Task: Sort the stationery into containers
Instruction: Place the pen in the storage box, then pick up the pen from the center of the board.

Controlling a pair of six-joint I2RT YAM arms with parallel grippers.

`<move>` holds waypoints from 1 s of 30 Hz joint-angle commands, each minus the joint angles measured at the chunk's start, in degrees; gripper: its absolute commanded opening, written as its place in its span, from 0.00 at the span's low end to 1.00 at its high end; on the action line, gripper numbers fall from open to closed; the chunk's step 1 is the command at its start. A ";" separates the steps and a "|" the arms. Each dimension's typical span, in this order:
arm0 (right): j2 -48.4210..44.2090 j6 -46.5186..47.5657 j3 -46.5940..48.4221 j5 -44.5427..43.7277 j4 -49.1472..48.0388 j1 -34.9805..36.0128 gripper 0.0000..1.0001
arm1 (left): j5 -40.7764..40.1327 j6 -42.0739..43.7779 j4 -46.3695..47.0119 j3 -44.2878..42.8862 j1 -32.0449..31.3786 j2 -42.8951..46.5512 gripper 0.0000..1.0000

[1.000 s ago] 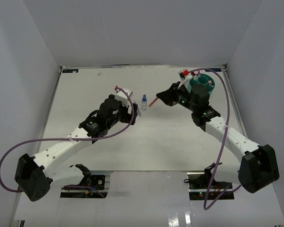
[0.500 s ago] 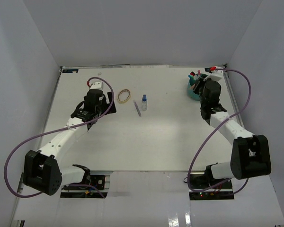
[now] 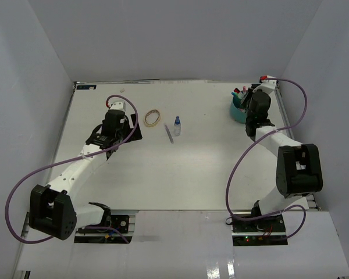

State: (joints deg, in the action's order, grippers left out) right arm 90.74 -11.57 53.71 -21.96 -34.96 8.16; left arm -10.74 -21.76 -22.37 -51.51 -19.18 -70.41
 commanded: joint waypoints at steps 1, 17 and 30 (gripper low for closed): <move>2.33 -0.73 3.76 -0.19 -5.20 -0.60 0.09 | 2.04 -0.65 -0.30 -1.23 0.46 -0.07 0.98; 7.26 -2.67 5.53 5.52 -5.21 -1.22 0.60 | 3.18 -0.83 -0.31 -1.05 0.90 -0.78 0.98; -14.34 -1.17 1.75 5.60 14.72 -1.22 0.98 | 5.55 -5.04 -1.53 -1.31 1.25 -3.50 0.98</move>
State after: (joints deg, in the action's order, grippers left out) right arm 83.29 -13.02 55.75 -16.47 -26.33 7.18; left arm -6.87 -24.16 -22.57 -51.51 -18.26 -73.12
